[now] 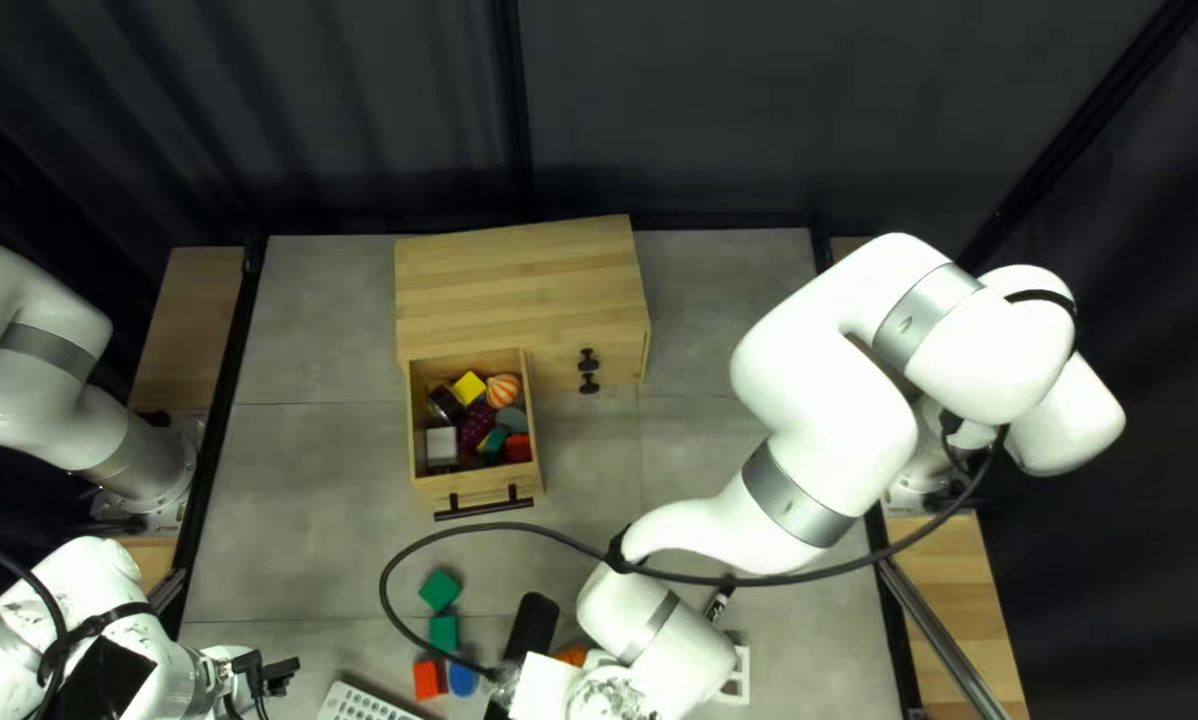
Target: Open drawers and place objects into drawer and close
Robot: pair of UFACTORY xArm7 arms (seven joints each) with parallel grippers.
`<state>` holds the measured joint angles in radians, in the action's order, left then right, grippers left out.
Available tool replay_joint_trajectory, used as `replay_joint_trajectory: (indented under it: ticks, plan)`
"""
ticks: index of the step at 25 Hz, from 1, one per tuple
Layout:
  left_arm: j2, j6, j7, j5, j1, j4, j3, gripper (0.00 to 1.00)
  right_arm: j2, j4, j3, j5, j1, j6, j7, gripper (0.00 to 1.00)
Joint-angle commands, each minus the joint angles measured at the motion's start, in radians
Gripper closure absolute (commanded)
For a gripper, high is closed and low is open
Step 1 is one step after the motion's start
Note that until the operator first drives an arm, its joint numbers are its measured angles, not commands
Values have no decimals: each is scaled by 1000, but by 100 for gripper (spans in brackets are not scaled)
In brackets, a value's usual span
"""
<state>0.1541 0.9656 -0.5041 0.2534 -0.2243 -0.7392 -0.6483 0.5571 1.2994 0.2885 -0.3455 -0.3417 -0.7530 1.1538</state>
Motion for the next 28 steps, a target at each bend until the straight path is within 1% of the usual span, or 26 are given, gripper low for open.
replay_joint_trajectory:
  ticks: [1,2,3,4,8,12,15,16,18,20,23,25,27,28]
  plan:
    - [0,0,0,0,0,0,0,0,12,15,-3,-8,-2,2,-6,9]
    - [0,0,0,0,0,0,0,0,14,19,-3,-9,-3,1,-8,35]
    - [0,0,0,0,0,0,0,0,16,21,-3,-11,-4,0,-9,89]
    - [0,0,0,0,0,0,0,0,16,21,-3,-12,-5,-1,-9,96]
    - [0,0,0,0,0,0,0,0,7,25,-3,-14,-12,-19,-5,97]
    - [0,0,0,0,0,0,0,0,-34,26,2,-7,-15,-82,-7,97]
    - [0,0,0,0,0,0,0,0,-114,-18,5,7,0,-139,-20,96]
    - [0,0,0,0,0,0,0,0,-159,-44,4,15,10,-170,-28,97]
    - [0,0,0,0,0,0,0,0,-191,-58,-1,19,16,-203,-33,96]
    - [0,0,0,0,0,0,0,0,-254,-113,-9,30,39,-225,-54,97]
    - [0,0,0,0,0,0,0,0,-357,-229,-32,51,81,-234,-86,96]
    - [0,0,0,0,0,0,0,0,-390,-278,-41,58,97,-227,-94,96]
    - [0,0,0,0,0,0,0,0,-443,-365,-54,59,113,-186,-100,96]
    - [0,0,0,0,0,0,0,0,-452,-380,-55,59,115,-178,-98,96]
